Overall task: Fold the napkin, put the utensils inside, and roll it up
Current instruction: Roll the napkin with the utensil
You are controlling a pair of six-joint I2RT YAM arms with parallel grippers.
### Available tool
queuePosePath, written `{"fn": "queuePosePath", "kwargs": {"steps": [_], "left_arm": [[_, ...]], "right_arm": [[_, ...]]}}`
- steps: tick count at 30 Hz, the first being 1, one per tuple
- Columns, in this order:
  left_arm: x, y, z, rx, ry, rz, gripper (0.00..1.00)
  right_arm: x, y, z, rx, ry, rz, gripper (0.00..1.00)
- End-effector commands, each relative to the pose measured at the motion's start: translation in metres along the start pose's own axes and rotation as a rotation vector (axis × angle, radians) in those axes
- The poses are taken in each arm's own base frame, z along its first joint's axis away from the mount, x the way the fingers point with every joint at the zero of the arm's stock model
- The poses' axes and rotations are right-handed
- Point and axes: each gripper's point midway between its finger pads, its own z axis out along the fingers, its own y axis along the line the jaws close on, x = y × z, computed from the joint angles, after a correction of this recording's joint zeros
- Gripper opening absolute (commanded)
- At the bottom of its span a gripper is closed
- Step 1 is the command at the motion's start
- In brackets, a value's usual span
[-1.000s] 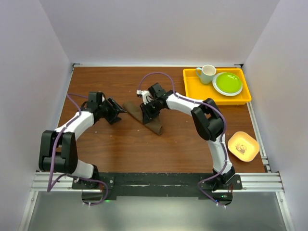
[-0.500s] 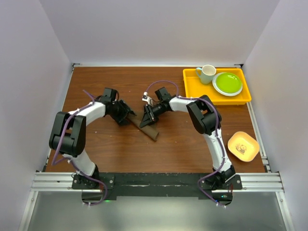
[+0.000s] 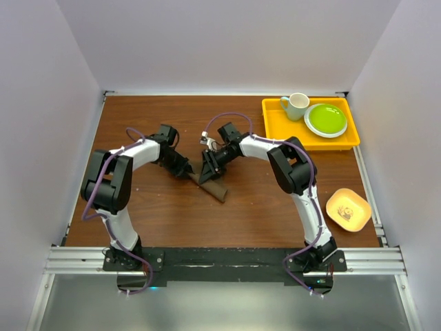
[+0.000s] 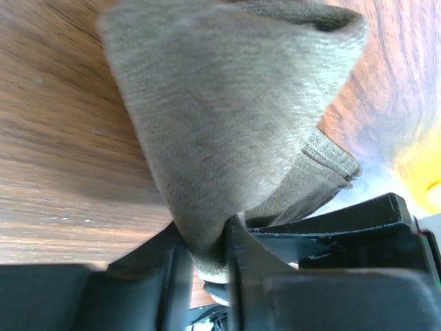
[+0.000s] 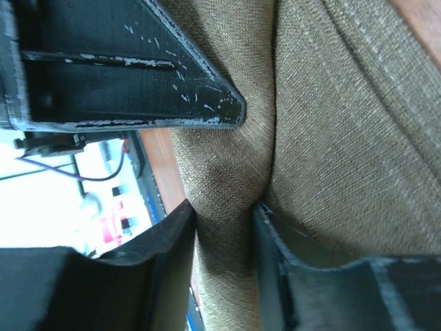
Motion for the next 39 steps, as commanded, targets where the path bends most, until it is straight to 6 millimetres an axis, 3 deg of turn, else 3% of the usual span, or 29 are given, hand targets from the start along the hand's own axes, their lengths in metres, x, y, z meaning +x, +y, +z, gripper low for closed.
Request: {"fn": "queuePosePath", "kwargs": {"steps": [1, 4, 5, 6, 8, 9, 17, 28, 32, 35, 38, 39], "left_arm": [[-0.003, 0.021, 0.000, -0.085, -0.036, -0.005, 0.19], [-0.002, 0.022, -0.002, -0.084, -0.034, 0.000, 0.18], [-0.002, 0.021, -0.004, -0.081, -0.037, 0.003, 0.18], [-0.001, 0.022, -0.004, -0.081, -0.034, 0.004, 0.18], [0.001, 0.023, -0.004, -0.082, -0.028, 0.003, 0.18], [0.002, 0.024, -0.004, -0.080, -0.024, 0.003, 0.18], [0.006, 0.027, -0.004, -0.082, -0.009, -0.015, 0.18], [0.012, 0.028, -0.005, -0.080, 0.018, -0.049, 0.18], [0.014, 0.028, -0.005, -0.076, 0.027, -0.059, 0.18], [0.015, 0.028, -0.004, -0.075, 0.035, -0.066, 0.18], [0.014, 0.027, -0.006, -0.071, 0.028, -0.058, 0.23], [0.013, 0.026, -0.006, -0.068, 0.024, -0.053, 0.27]], "right_arm": [[-0.009, -0.006, -0.020, 0.218, -0.028, -0.109, 0.47], [-0.017, 0.005, -0.035, 0.318, -0.063, -0.205, 0.56], [-0.016, 0.019, -0.038, 0.342, -0.071, -0.259, 0.59], [-0.018, 0.014, -0.042, 0.421, -0.085, -0.291, 0.61], [-0.014, 0.027, -0.042, 0.495, -0.097, -0.396, 0.63], [-0.019, 0.020, -0.048, 0.600, -0.119, -0.440, 0.65], [-0.008, 0.037, -0.013, 0.862, -0.139, -0.697, 0.66], [-0.010, 0.019, -0.015, 1.170, -0.201, -0.797, 0.67], [-0.008, 0.012, -0.014, 1.183, -0.190, -0.815, 0.61], [-0.005, 0.012, -0.007, 1.146, -0.174, -0.822, 0.51], [-0.003, 0.015, -0.001, 1.104, -0.169, -0.819, 0.37], [-0.001, 0.014, 0.001, 1.092, -0.160, -0.811, 0.21]]}}
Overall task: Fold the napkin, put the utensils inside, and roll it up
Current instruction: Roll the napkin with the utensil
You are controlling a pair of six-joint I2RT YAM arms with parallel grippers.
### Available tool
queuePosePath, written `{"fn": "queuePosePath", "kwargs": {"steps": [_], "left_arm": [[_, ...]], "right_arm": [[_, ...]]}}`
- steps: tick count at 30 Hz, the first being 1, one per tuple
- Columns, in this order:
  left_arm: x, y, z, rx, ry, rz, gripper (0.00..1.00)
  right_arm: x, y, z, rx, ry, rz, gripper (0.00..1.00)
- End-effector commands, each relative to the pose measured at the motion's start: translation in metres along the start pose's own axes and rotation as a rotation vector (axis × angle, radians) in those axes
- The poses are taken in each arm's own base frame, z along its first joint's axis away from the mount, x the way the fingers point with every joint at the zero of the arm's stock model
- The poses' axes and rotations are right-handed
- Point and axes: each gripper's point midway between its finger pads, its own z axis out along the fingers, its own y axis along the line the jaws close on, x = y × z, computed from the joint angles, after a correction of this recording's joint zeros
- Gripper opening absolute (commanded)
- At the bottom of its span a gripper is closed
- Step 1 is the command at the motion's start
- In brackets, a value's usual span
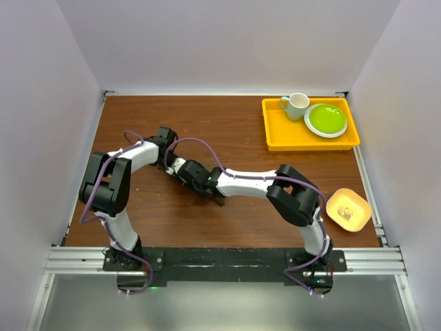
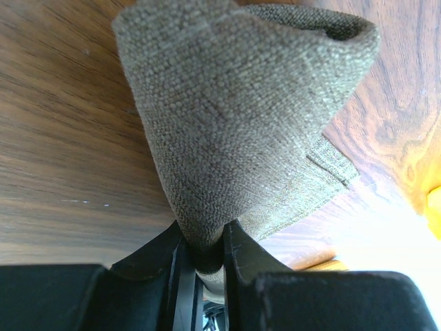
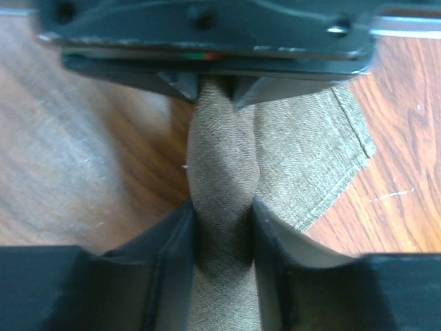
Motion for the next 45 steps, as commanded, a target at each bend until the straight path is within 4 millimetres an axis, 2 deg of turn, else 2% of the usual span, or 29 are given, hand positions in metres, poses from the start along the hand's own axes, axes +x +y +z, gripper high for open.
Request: {"fn": "queuePosePath", "kwargs": {"steps": [1, 3, 4, 6, 7, 8, 9, 11, 12, 13, 14, 15, 16, 17, 18, 19, 21, 23, 25, 26, 28, 33, 38, 43, 44, 45], "left_arm": [[0.004, 0.015, -0.005, -0.042, -0.001, -0.009, 0.34], [0.001, 0.012, -0.007, -0.011, -0.013, 0.015, 0.43], [-0.001, 0.009, -0.013, 0.011, -0.030, 0.031, 0.51], [-0.012, 0.006, -0.020, 0.029, -0.091, 0.076, 0.57], [-0.020, 0.003, -0.030, 0.042, -0.146, 0.110, 0.62], [-0.026, 0.002, -0.035, 0.048, -0.179, 0.122, 0.65], [-0.030, 0.000, -0.045, 0.068, -0.214, 0.136, 0.70], [-0.040, 0.006, -0.052, 0.064, -0.268, 0.150, 0.72], [-0.042, 0.004, -0.060, 0.084, -0.292, 0.154, 0.72], [-0.044, 0.010, -0.059, 0.081, -0.308, 0.151, 0.72], [-0.044, 0.011, -0.061, 0.090, -0.315, 0.145, 0.72], [-0.042, 0.009, -0.066, 0.121, -0.324, 0.140, 0.72], [-0.039, 0.009, -0.062, 0.156, -0.314, 0.145, 0.72], [-0.036, 0.006, -0.061, 0.190, -0.307, 0.147, 0.72], [-0.033, 0.001, -0.062, 0.235, -0.298, 0.151, 0.70], [-0.024, -0.008, -0.057, 0.315, -0.255, 0.157, 0.70], [-0.014, -0.020, -0.051, 0.400, -0.197, 0.166, 0.64], [-0.001, -0.045, -0.050, 0.524, -0.151, 0.205, 0.62], [0.002, -0.066, -0.056, 0.590, -0.150, 0.239, 0.60], [0.004, -0.071, -0.053, 0.595, -0.146, 0.247, 0.59], [0.003, -0.084, -0.057, 0.641, -0.150, 0.256, 0.52], [-0.001, -0.094, -0.049, 0.657, -0.133, 0.239, 0.34], [-0.003, -0.089, -0.029, 0.635, -0.108, 0.209, 0.24], [-0.005, -0.077, -0.006, 0.608, -0.083, 0.187, 0.22], [-0.005, -0.073, 0.000, 0.595, -0.077, 0.183, 0.21], [-0.005, -0.071, 0.002, 0.589, -0.071, 0.183, 0.21]], "right_arm": [[-0.013, 0.002, 0.001, -0.035, -0.044, 0.023, 0.15], [-0.012, 0.002, 0.001, -0.070, -0.043, 0.053, 0.06], [-0.011, 0.002, 0.003, -0.125, -0.044, 0.081, 0.02], [-0.007, 0.002, 0.006, -0.196, -0.018, 0.140, 0.00], [-0.006, 0.007, 0.007, -0.325, -0.014, 0.182, 0.00], [-0.001, 0.010, 0.008, -0.383, 0.010, 0.210, 0.00], [0.002, 0.001, 0.014, -0.418, 0.022, 0.252, 0.00], [0.002, 0.011, 0.009, -0.565, 0.036, 0.318, 0.00], [0.008, 0.004, 0.017, -0.596, 0.052, 0.364, 0.00], [0.009, 0.003, 0.017, -0.636, 0.064, 0.393, 0.00], [0.005, 0.011, 0.010, -0.745, 0.073, 0.443, 0.00], [0.009, 0.001, 0.013, -0.782, 0.084, 0.502, 0.01], [0.019, 0.006, 0.019, -0.837, 0.133, 0.573, 0.02], [0.019, 0.011, 0.013, -0.927, 0.151, 0.620, 0.02], [0.020, 0.005, 0.014, -0.968, 0.158, 0.671, 0.02], [0.028, 0.010, 0.019, -1.001, 0.197, 0.715, 0.02], [0.032, 0.008, 0.019, -1.036, 0.220, 0.757, 0.06], [0.037, 0.008, 0.023, -1.050, 0.244, 0.798, 0.07], [0.040, 0.004, 0.026, -1.056, 0.255, 0.835, 0.07], [0.045, 0.003, 0.029, -1.048, 0.266, 0.844, 0.07], [0.050, -0.001, 0.034, -1.024, 0.275, 0.848, 0.07], [0.060, -0.006, 0.039, -0.997, 0.296, 0.859, 0.07], [0.059, -0.009, 0.038, -0.969, 0.286, 0.846, 0.08], [0.048, -0.020, 0.031, -0.932, 0.252, 0.837, 0.23], [0.047, -0.022, 0.029, -0.913, 0.248, 0.831, 0.31], [0.044, -0.025, 0.027, -0.903, 0.239, 0.828, 0.33]]}}
